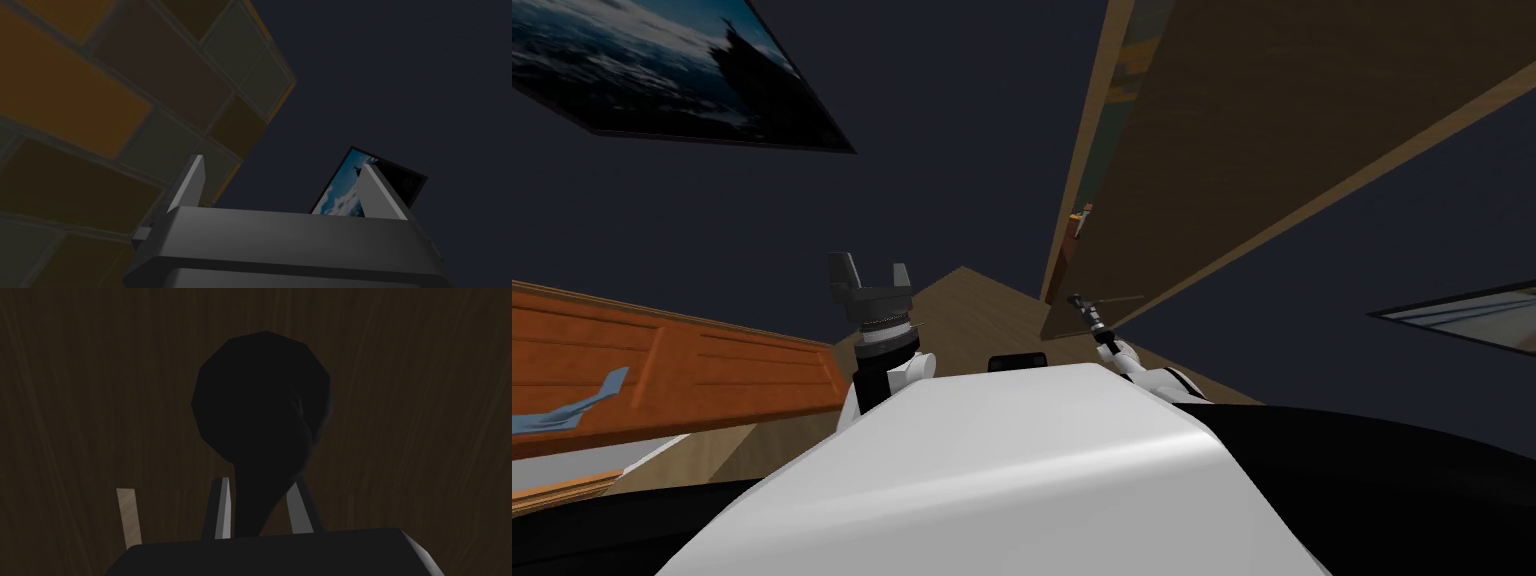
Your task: Pull the door open
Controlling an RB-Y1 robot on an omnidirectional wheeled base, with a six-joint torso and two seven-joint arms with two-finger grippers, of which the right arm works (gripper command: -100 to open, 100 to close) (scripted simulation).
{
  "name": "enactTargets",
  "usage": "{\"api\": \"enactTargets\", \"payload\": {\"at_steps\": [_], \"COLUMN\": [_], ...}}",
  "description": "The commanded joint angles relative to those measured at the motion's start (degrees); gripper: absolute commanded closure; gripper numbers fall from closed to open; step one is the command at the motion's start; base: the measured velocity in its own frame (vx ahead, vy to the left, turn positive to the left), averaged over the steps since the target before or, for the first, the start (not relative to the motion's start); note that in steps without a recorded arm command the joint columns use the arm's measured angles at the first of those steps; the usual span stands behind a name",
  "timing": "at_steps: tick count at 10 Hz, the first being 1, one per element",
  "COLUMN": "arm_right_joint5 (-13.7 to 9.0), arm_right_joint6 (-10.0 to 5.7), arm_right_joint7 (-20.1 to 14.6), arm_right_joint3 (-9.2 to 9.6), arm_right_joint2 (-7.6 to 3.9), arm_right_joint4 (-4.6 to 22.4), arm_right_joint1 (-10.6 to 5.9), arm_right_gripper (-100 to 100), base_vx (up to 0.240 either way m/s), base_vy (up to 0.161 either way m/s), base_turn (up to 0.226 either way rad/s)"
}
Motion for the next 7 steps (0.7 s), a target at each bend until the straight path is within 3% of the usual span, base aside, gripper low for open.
{"api": "enactTargets", "payload": {"at_steps": [1, 4, 5, 6, 7], "arm_right_joint5": [0.5, 1.0, 0.9, 1.0, 1.1], "arm_right_joint6": [-1.89, -4.46, -3.98, -5.68, -6.29], "arm_right_joint7": [-1.0, -2.4, -2.0, -2.4, -2.6], "arm_right_joint3": [0.50, 1.06, 0.98, 1.09, 1.09], "arm_right_joint2": [-0.89, -2.21, -1.78, -2.30, -2.50], "arm_right_joint4": [-0.2, 0.0, 0.3, 0.8, 1.0], "arm_right_joint1": [1.21, 2.63, 2.16, 3.15, 3.44], "arm_right_gripper": [100, 100, 100, 100, 100], "base_vx": [-0.208, -0.188, -0.088, -0.104, -0.152], "base_vy": [-0.129, -0.080, -0.032, -0.067, -0.095], "base_turn": [0.148, 0.116, 0.015, 0.135, 0.171]}}
